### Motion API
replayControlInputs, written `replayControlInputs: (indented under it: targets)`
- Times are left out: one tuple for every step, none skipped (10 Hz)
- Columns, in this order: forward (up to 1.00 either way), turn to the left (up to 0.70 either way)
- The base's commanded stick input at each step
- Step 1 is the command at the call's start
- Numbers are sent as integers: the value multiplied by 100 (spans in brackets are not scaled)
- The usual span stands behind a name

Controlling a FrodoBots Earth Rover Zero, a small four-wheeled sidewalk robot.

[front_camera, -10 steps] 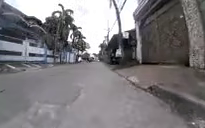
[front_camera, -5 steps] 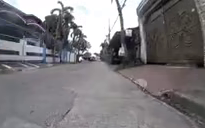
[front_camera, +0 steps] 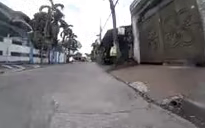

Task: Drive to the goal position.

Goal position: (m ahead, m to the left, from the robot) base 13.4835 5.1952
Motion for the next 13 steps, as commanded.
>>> replayControlInputs:
  targets:
    - [100,0]
    - [100,0]
    - [100,0]
    - [100,0]
    - [100,0]
    - [100,0]
    - [100,0]
    - [100,1]
    - [100,12]
    - [100,35]
    - [100,28]
    - [100,0]
    - [100,0]
